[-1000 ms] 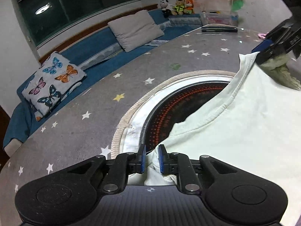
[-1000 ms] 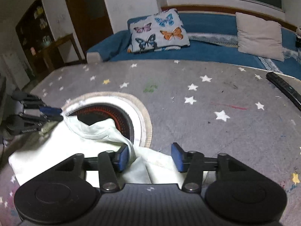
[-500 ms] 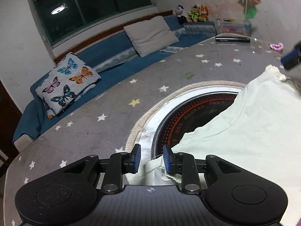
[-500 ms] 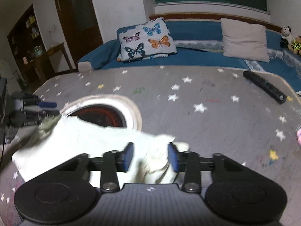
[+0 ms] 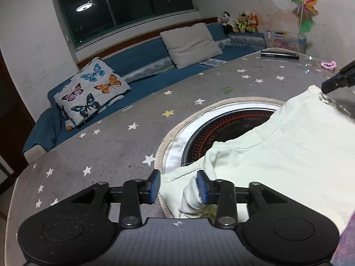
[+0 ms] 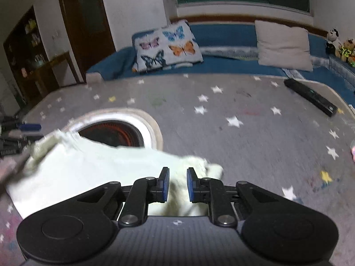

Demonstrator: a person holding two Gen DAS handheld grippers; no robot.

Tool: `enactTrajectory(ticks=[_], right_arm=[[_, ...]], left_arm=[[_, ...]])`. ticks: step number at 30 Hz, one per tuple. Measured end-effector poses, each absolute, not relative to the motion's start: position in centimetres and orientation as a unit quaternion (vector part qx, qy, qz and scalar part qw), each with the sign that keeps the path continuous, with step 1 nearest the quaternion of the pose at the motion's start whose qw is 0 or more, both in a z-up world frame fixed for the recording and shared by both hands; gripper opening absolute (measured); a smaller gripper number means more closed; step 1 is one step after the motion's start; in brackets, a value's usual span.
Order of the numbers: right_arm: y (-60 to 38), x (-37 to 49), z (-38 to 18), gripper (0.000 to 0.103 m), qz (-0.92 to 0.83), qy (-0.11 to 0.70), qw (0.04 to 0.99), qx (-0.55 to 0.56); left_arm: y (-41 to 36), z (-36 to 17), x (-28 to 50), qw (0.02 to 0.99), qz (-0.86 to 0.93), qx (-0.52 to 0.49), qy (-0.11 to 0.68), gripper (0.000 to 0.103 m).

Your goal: Fold clothes

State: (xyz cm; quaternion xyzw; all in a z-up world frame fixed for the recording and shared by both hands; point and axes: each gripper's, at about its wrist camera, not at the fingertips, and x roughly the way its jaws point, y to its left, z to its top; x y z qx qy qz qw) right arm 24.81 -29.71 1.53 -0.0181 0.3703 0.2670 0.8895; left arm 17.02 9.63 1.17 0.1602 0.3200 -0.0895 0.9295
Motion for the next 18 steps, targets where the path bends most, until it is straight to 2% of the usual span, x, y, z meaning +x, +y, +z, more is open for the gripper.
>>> enactTrajectory(ticks=[8, 14, 16, 18], right_arm=[[-27.6, 25.9, -0.1, 0.016, 0.283, 0.389, 0.877, -0.021], [-27.9, 26.3, -0.6, 0.016, 0.273, 0.395, 0.877, -0.01], [-27.9, 26.3, -0.6, 0.016, 0.272, 0.395, 0.877, -0.011], [-27.8, 26.3, -0.7, 0.017, 0.273, 0.395, 0.877, -0.013]], left_arm=[[10.2, 2.3, 16.7, 0.94, -0.066, 0.147, 0.301, 0.057], [12.0, 3.8, 16.3, 0.948, -0.018, 0.13, 0.29, 0.059], [11.3, 3.4, 16.2, 0.946, -0.033, 0.136, 0.294, 0.063], [10.7, 3.0, 16.1, 0.943, -0.049, 0.142, 0.298, 0.074]])
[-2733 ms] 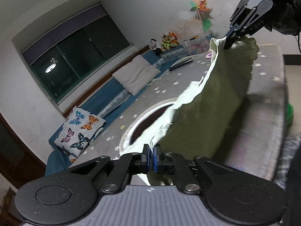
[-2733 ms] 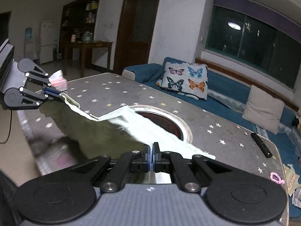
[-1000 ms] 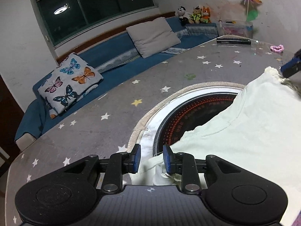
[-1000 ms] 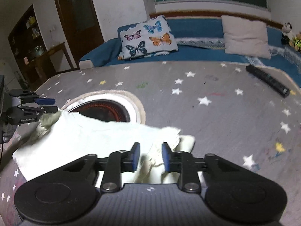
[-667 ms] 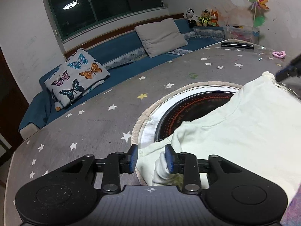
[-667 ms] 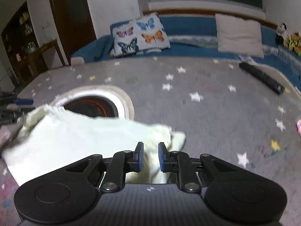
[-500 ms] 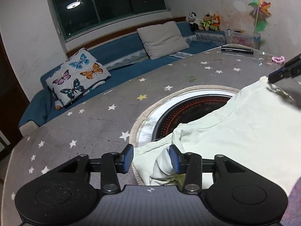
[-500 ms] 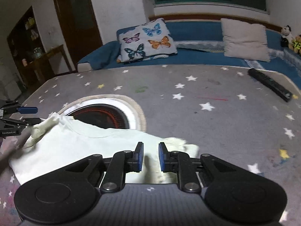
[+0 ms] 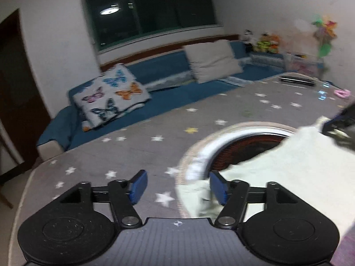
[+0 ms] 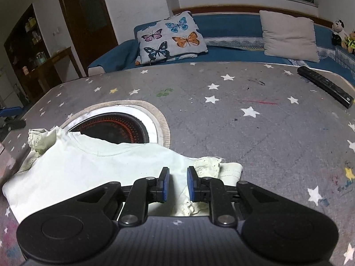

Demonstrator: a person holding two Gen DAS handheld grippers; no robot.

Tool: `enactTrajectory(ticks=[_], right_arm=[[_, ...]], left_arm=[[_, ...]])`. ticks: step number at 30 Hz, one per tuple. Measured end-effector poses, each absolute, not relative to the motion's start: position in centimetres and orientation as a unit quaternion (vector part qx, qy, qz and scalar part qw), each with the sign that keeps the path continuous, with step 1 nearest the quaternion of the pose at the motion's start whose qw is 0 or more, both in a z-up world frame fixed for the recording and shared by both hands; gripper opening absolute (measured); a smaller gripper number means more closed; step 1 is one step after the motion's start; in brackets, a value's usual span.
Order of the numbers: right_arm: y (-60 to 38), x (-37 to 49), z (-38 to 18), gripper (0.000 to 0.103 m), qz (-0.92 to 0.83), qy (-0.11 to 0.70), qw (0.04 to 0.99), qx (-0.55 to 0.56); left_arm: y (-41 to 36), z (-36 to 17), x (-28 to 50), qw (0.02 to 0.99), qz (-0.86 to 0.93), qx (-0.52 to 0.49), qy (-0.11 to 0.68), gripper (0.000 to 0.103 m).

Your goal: Fold clothes

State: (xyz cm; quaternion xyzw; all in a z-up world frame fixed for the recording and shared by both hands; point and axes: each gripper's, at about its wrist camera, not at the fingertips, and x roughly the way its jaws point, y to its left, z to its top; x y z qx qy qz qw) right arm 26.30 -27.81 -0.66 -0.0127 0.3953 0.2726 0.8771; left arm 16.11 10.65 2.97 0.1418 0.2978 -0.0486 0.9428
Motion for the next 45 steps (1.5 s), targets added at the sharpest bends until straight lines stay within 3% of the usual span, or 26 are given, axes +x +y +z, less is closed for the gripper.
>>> enactTrajectory(ticks=[7, 15, 23, 32, 36, 45], right_arm=[[-27.9, 26.3, -0.7, 0.019, 0.273, 0.396, 0.877, -0.009], [-27.8, 26.4, -0.7, 0.023, 0.274, 0.397, 0.876, -0.009], [-27.7, 26.3, -0.6, 0.027, 0.271, 0.392, 0.879, -0.01], [-27.5, 26.4, -0.8, 0.033, 0.273, 0.391, 0.879, -0.013], [-27.7, 26.5, -0.8, 0.033, 0.27, 0.39, 0.88, -0.014], [-27.4, 25.5, -0.5, 0.038, 0.261, 0.378, 0.887, -0.033]], left_arm=[[9.2, 1.0, 17.0, 0.932, -0.069, 0.166, 0.316, 0.077], [12.9, -1.6, 20.5, 0.928, 0.018, 0.155, 0.339, 0.079], [11.5, 0.3, 19.9, 0.938, -0.012, 0.147, 0.314, 0.079], [7.5, -2.0, 22.9, 0.918, -0.055, 0.202, 0.338, 0.08], [7.5, -2.9, 23.7, 0.916, -0.047, 0.214, 0.337, 0.085], [8.5, -0.9, 21.5, 0.931, -0.035, 0.173, 0.32, 0.084]])
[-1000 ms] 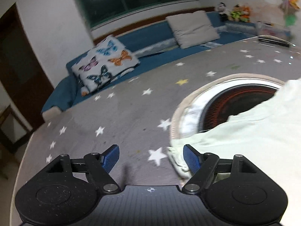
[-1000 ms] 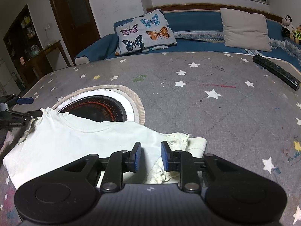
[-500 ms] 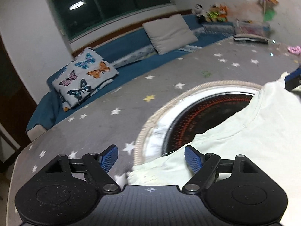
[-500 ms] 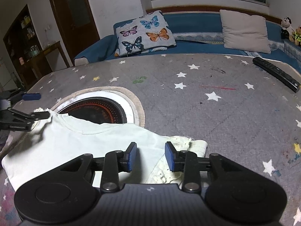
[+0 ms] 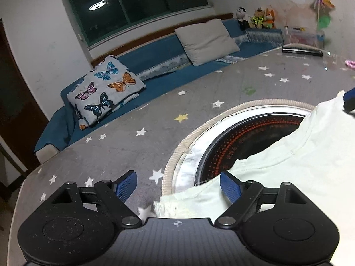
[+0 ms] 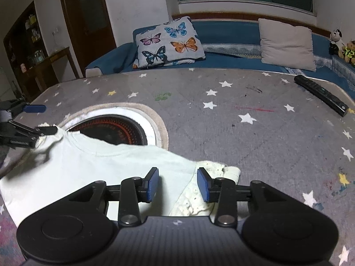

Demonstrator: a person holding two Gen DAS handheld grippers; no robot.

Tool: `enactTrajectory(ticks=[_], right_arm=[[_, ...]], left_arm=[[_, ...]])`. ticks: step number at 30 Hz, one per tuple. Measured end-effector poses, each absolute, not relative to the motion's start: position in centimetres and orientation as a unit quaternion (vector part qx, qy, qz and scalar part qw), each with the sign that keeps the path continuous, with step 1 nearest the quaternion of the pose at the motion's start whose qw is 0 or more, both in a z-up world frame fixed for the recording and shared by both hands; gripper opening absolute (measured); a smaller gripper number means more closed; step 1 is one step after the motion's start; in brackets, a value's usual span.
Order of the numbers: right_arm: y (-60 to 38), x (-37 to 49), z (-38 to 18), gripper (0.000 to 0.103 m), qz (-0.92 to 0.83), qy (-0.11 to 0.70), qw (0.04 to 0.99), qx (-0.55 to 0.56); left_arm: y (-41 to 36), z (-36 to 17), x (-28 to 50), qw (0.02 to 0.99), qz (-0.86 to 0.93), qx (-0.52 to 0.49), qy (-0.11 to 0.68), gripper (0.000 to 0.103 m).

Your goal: Fold clothes

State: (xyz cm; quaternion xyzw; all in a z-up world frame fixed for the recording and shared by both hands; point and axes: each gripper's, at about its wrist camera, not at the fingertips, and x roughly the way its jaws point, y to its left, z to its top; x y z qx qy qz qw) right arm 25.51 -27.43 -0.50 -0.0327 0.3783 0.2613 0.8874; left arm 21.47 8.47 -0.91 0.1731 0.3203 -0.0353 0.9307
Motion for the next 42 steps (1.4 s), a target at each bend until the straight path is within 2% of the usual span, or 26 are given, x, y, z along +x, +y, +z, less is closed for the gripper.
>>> enactTrajectory(ticks=[7, 16, 32, 42], right_arm=[[-27.1, 24.2, 0.2, 0.04, 0.259, 0.372, 0.89, -0.047], [-24.5, 19.1, 0.8, 0.05, 0.322, 0.365, 0.868, -0.096], [-27.7, 11.8, -0.6, 0.053, 0.325, 0.372, 0.861, -0.125], [-29.6, 10.5, -0.4, 0.053, 0.306, 0.376, 0.863, -0.141]], left_arm=[[8.2, -0.4, 17.6, 0.933, -0.035, 0.165, 0.318, 0.085], [7.3, -0.7, 12.2, 0.937, -0.038, 0.139, 0.317, 0.091], [8.2, -2.1, 7.1, 0.94, 0.009, 0.102, 0.325, 0.091], [7.5, -2.0, 5.0, 0.937, 0.003, 0.095, 0.337, 0.091]])
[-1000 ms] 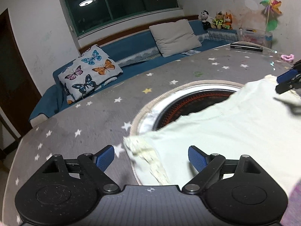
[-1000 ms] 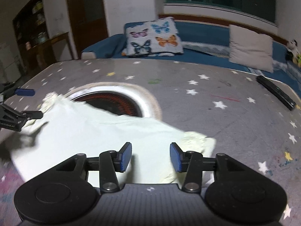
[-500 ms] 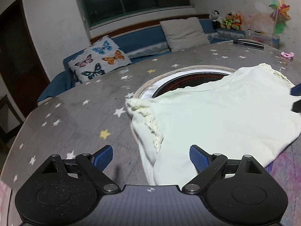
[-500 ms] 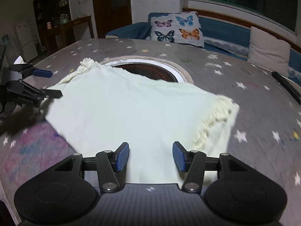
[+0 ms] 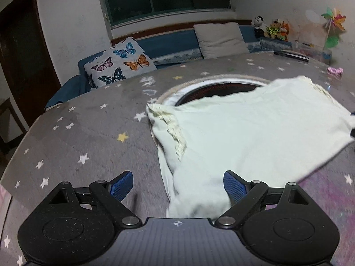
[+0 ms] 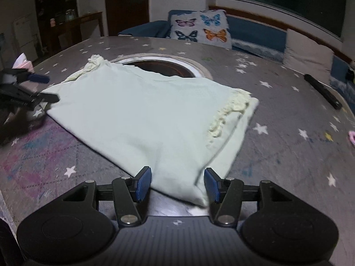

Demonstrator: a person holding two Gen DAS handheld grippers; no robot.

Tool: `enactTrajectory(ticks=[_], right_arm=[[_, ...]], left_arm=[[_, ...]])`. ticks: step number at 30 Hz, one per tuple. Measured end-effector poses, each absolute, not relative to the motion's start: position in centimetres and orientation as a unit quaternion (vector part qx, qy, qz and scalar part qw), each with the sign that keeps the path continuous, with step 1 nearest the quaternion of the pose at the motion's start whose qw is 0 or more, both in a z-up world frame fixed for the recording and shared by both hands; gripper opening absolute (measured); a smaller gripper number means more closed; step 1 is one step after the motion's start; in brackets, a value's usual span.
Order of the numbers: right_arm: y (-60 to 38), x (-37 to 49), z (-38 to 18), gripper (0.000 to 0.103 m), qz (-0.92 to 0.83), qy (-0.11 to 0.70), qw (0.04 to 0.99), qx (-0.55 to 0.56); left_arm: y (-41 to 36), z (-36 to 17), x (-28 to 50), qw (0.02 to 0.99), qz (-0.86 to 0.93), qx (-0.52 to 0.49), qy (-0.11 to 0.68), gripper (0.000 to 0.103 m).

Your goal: Fold clothes

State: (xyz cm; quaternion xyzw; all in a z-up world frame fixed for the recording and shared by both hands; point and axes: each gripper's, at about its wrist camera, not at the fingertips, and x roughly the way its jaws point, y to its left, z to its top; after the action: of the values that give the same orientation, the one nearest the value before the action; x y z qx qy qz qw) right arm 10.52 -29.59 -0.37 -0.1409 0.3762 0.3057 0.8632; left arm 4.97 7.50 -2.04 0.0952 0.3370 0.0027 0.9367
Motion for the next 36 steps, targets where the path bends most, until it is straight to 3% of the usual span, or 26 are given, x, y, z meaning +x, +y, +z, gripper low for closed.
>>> enactTrajectory(ticks=[10, 18, 34, 36], right_arm=[[-28.2, 9.6, 0.1, 0.053, 0.326, 0.364, 0.863, -0.128], [-28.7, 9.7, 0.3, 0.053, 0.318, 0.373, 0.863, -0.12], [-23.7, 11.4, 1.0, 0.053, 0.357, 0.37, 0.845, -0.147], [-22.6, 11.5, 1.4, 0.053, 0.365, 0.366, 0.843, -0.151]], left_arm=[[8.0, -0.7, 3.8, 0.945, 0.015, 0.071, 0.318, 0.089], [9.4, -1.3, 3.1, 0.939, 0.011, 0.028, 0.342, 0.064], [10.9, -0.9, 1.6, 0.934, -0.013, -0.055, 0.354, 0.056], [10.6, -1.0, 1.6, 0.932, -0.021, -0.06, 0.357, 0.048]])
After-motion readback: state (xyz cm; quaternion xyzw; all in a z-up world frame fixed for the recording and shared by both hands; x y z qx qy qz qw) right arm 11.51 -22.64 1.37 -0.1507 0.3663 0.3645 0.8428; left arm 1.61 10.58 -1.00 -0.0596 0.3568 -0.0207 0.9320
